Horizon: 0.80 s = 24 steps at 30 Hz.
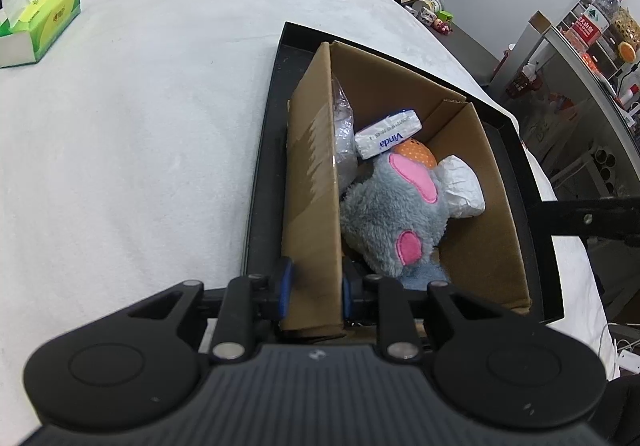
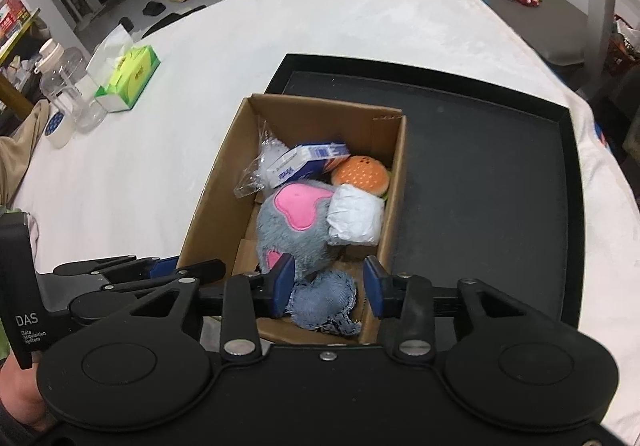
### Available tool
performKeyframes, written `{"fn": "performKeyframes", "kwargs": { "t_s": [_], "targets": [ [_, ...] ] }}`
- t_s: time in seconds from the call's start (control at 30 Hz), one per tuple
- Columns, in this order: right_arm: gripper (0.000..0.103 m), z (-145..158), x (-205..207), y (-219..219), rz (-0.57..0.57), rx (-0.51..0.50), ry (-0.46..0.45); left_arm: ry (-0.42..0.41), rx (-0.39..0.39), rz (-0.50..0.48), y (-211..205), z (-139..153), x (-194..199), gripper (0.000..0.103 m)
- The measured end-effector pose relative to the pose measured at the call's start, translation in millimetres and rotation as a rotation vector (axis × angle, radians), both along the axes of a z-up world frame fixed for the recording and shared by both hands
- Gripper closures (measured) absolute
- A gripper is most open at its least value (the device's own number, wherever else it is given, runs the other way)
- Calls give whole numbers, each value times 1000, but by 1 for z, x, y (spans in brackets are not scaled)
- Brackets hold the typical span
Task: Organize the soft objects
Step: 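Open the right gripper to release the denim plush in the box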
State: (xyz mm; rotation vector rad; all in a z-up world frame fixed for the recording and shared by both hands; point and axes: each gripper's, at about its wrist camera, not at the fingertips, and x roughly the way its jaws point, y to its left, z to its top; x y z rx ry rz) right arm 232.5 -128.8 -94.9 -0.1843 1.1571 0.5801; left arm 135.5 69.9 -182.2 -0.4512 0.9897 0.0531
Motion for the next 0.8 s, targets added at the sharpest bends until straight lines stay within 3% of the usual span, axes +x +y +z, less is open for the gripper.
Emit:
{"fn": "performKeyframes", "kwargs": {
  "t_s": [0.37, 0.47, 0.7, 0.8],
  "targets": [
    [45, 5, -1, -26, -42, 62, 7, 40, 46, -34, -5, 25, 3, 76],
    [39, 9, 2, -37, -56, 88, 16, 53, 61, -42, -8, 36, 4, 69],
    [27, 21, 3, -69, -96, 158, 7, 41, 127, -40, -22, 71, 0, 35],
    [10, 28, 3, -84, -124, 176, -6, 32, 161, -36, -27, 88, -3, 25]
  ]
}}
